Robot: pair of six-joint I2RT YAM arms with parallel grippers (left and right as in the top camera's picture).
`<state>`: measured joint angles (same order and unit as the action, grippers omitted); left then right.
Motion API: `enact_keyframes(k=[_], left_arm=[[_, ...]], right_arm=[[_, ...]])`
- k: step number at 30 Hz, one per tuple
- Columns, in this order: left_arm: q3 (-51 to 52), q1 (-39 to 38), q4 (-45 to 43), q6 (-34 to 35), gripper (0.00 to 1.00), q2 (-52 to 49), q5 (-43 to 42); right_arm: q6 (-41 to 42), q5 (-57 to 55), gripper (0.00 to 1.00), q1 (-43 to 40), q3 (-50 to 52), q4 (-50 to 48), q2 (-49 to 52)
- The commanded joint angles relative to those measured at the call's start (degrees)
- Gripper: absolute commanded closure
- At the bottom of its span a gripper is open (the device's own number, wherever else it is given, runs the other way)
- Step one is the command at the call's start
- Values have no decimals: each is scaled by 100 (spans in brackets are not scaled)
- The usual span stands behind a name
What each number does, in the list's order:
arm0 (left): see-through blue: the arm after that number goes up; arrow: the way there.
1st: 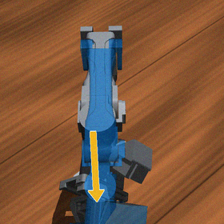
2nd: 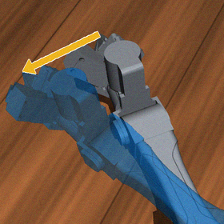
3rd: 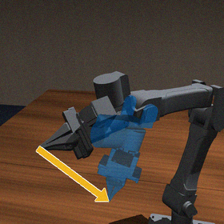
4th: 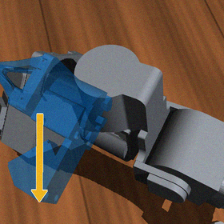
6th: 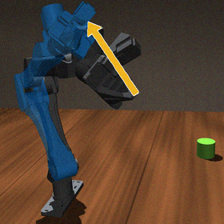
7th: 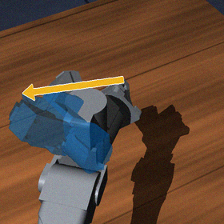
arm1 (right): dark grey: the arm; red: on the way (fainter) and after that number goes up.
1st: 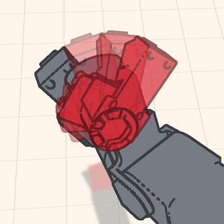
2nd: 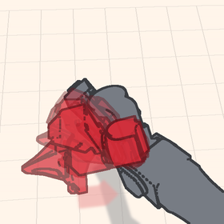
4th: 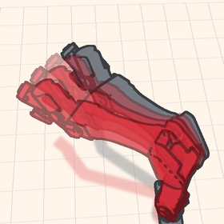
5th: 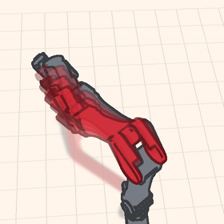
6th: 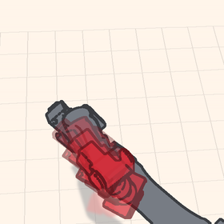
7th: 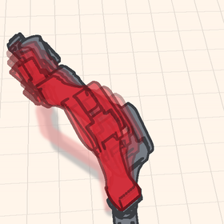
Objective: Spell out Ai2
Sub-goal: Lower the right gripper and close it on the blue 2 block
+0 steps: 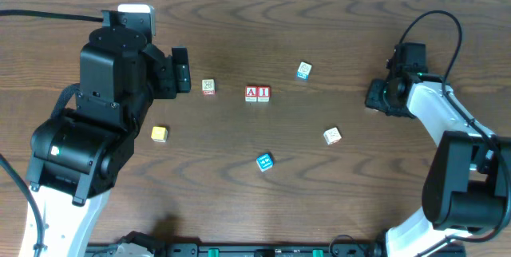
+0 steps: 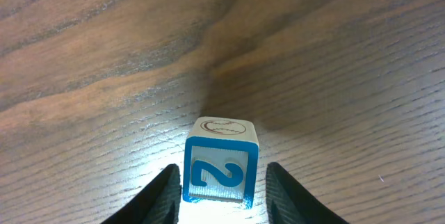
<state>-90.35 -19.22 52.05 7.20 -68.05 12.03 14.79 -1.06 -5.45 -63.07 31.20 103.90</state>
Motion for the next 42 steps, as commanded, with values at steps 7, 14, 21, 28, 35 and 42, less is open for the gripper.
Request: enact_keyframes(k=[7,14,21,28,35,42], left_arm=[[20,17,-28,-81,5,-20,42],[20,17,-46,-81,5,-20,42],[20,17,-63,-81,5,-20,42],[20,17,-131,-81,5,-20,42],[20,17,-166,-83,5,-20,42],[20,17,-170,-85,5,-20,61]], right_arm=[[-74,-42,65,-37,-138,-42,146],[-74,-44,62,-37,-138,-61,157],[-74,-44,75,-37,-138,-87,170],[-232,-42,87,-33,-138,-133,170],[-1021,94,97,122,-208,-142,170],[-2533,612,99,699,-992,262,170]])
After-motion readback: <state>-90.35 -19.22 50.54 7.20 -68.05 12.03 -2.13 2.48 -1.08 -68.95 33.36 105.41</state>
